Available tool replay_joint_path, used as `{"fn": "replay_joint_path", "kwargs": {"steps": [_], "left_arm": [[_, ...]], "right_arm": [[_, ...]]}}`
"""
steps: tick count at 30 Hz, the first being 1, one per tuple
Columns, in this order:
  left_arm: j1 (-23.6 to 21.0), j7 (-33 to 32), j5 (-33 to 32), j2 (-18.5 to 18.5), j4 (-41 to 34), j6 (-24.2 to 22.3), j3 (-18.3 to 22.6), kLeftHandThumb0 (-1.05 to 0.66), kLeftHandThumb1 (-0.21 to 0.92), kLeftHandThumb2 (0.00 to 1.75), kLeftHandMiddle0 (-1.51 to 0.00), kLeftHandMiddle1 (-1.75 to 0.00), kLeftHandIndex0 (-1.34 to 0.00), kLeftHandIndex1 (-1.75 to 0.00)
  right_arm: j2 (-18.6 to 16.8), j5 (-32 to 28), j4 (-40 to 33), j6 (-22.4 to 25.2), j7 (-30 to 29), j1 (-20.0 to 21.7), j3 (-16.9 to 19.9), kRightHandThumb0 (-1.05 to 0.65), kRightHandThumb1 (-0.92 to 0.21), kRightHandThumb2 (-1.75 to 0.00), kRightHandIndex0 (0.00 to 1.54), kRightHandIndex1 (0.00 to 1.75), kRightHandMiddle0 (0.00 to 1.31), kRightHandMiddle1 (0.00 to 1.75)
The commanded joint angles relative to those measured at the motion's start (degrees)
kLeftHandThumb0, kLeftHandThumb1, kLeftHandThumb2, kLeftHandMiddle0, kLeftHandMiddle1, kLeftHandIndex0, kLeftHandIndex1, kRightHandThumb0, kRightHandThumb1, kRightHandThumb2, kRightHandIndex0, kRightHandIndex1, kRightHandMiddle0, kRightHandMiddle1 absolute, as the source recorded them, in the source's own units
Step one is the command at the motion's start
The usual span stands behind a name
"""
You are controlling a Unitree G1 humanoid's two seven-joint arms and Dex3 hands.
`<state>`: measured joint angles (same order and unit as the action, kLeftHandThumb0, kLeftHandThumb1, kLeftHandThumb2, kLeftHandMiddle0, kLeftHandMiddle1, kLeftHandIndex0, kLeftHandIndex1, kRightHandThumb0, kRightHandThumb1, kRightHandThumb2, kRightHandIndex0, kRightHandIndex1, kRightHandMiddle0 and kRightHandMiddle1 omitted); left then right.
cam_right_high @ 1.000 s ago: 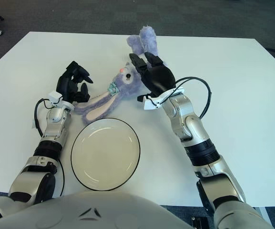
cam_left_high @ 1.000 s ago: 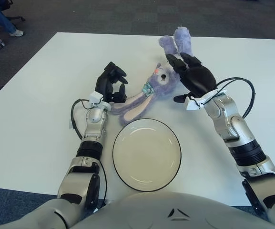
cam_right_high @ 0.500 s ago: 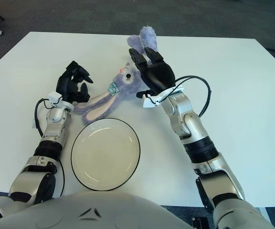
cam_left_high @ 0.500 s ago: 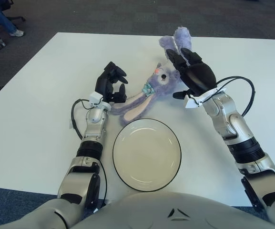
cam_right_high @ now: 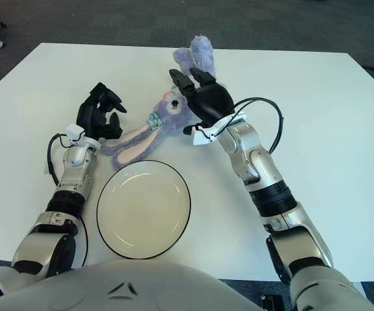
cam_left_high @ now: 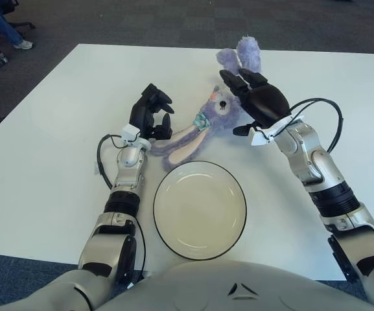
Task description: Put the doll into the plate.
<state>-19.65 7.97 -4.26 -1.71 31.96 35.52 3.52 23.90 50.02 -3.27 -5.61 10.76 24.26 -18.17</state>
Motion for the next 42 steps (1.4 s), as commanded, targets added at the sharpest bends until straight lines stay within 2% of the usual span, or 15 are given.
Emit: {"fn": "replay_joint_path", "kwargs": {"steps": [1,16,26,42], "left_arm": [[5.35,0.3,0.25,1.5,3.66,0.6,-0.64,-0.01,0.34,1.3,-0.49,-1.75,-0.47,-1.75],[5.36,-0.27,1.1,1.54,3.88,1.48,-0.81,-0.01,0.34,1.3,-0.48,-1.75,-0.47,-1.75],[5.11,-0.61,1.5,1.58,4.3,2.21,-0.86,-0.01,0.33,1.31,-0.49,-1.75,-0.47,-1.75],[5.16,-0.62,1.41,1.99,4.2,2.06,-1.01,-0.01,0.33,1.31,-0.49,-1.75,-0.47,-1.75]], "right_arm": [[0.3,-0.68,0.1,0.79,2.15,1.4,-0.47,-0.12,-0.2,-1.14,0.1,0.04,0.0,0.0],[0.71,-1.48,2.57,0.92,8.09,3.92,-1.99,-0.14,-0.15,-1.13,0.07,0.02,0.0,0.0],[1.36,-1.37,4.94,2.5,15.17,6.62,-3.89,-0.09,-0.09,-1.16,0.0,0.0,0.0,0.0],[0.44,-1.49,10.83,2.63,14.37,9.24,-5.34,-0.12,-0.1,-1.16,0.04,0.02,0.0,0.0]]}}
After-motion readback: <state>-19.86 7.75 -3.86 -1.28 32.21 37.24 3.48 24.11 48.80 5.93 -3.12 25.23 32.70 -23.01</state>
